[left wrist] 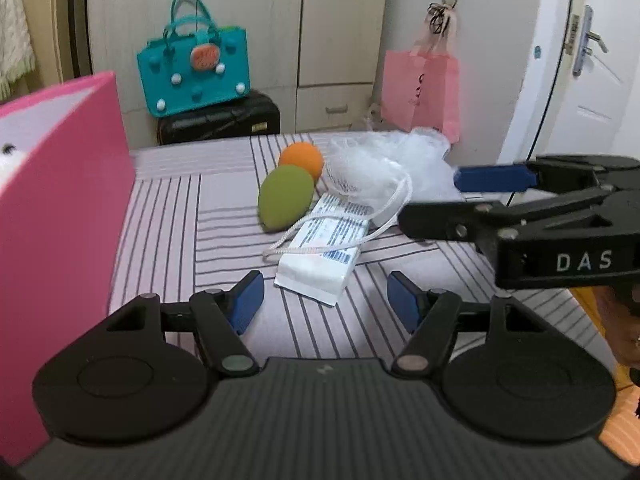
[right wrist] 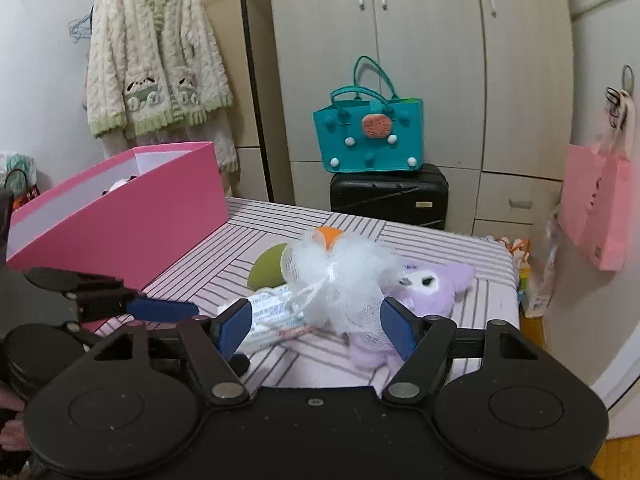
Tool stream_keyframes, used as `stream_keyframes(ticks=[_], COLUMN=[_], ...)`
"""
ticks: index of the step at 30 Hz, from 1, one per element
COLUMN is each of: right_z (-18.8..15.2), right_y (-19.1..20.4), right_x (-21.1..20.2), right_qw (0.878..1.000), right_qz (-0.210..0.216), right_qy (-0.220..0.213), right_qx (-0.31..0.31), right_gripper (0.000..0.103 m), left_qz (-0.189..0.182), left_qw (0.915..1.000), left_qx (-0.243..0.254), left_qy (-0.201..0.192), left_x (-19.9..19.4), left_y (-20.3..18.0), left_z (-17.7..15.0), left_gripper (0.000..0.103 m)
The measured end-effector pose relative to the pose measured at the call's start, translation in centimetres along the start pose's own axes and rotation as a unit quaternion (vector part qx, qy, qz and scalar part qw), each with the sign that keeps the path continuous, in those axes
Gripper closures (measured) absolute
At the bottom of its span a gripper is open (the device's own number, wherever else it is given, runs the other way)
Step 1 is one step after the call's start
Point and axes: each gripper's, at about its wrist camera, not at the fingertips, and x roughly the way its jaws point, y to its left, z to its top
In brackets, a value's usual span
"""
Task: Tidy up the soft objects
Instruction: 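Grasp the white mesh bath puff with the right tool while the left tool grasps the white tissue packet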
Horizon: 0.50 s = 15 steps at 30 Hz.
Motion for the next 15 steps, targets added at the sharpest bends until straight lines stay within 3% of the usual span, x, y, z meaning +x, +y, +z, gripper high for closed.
stream_keyframes(ticks=[13,14,15], right_z=[1.6,1.6,1.5], right_y=[-0.7,-0.8,-0.8], right_x=[3.9,4.2,4.4], right_qw=[0.998,0.999,0.999], right_qz=[-0.032,-0.025,-0.018], right_qy=[0.016,0.015,0.017], right_qx=[-0.042,-0.042,-0.043], right_gripper=[0.02,0.023,0.037], left_qz=[-0.019,-0.02,-0.02], left_qw=[0.9996,0.9996,0.9995], left_qx=[-0.018,-0.02,-0.022], left_qy=[0.009,0.01,0.01], left_x=[1.5,1.6,1.7], left_y=[1.2,1.3,1.4], left_z=[0.5,0.5,0.5], left_gripper=[0.043,0.044,0.045])
